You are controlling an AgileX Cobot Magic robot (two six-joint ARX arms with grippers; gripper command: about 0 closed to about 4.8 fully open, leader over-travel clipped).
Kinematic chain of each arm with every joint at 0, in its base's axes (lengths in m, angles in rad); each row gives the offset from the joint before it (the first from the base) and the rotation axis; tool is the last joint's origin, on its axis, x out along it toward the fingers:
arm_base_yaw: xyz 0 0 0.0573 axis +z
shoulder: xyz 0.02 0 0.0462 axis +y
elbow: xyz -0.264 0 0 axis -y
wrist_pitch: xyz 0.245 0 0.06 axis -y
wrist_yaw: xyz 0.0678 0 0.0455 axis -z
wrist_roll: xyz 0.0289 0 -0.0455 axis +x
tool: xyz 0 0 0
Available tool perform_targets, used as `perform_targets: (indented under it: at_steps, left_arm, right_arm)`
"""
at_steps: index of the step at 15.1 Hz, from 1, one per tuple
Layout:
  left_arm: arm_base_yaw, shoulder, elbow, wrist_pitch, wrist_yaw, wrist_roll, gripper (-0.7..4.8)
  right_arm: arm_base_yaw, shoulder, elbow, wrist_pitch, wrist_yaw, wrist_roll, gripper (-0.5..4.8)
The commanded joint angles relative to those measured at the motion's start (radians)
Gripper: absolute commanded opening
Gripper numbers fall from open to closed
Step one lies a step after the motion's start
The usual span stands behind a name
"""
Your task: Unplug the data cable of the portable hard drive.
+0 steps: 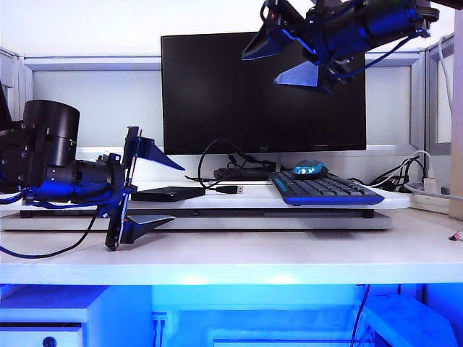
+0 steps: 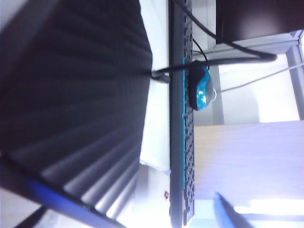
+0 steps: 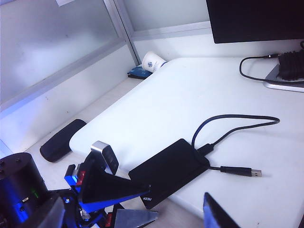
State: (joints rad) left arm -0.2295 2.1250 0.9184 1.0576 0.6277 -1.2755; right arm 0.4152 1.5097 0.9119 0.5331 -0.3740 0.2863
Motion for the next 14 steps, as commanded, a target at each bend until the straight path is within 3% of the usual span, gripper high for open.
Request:
perform_targets:
  at_steps: [1, 3, 4, 5, 7, 9, 10, 14]
  left_arm:
    - [-0.001, 0.003, 0.002, -0.002, -0.031, 0.007, 4.25]
    - [-0.001, 0.003, 0.003, -0.002, -0.050, 0.009, 4.24]
    - [-0.001, 0.003, 0.003, -0.002, -0.062, 0.011, 3.79]
    - [-0.001, 0.003, 0.003, -0.044, -0.120, 0.011, 2.02]
    - [-0.001, 0.003, 0.003, -0.058, -0.158, 0.011, 0.16]
    - [-0.001, 0.003, 0.003, -0.059, -0.168, 0.011, -0.06]
    - [-0.001, 0.003, 0.003, -0.006, -0.101, 0.089, -0.06]
    - [-0.001, 0.003, 0.003, 0.084, -0.012, 0.129, -0.06]
  right_arm:
    - [0.001, -0.003, 0.005, 0.018, 0.002, -0.003, 3.77]
    - [0.001, -0.003, 0.005, 0.017, 0.002, -0.003, 3.76]
    - [0.001, -0.003, 0.005, 0.017, 0.001, -0.003, 3.76]
    - [0.001, -0.003, 0.005, 0.017, 0.001, -0.003, 3.68]
    - [0.001, -0.003, 0.005, 0.017, -0.010, -0.003, 3.68]
    - [0.001, -0.003, 0.005, 0.017, -0.012, -0.002, 3.68]
    - [0.001, 0.000, 0.018, 0.018, -0.018, -0.001, 3.69]
    - [0.003, 0.050, 0.119, 0.013, -0.063, 0.016, 3.68]
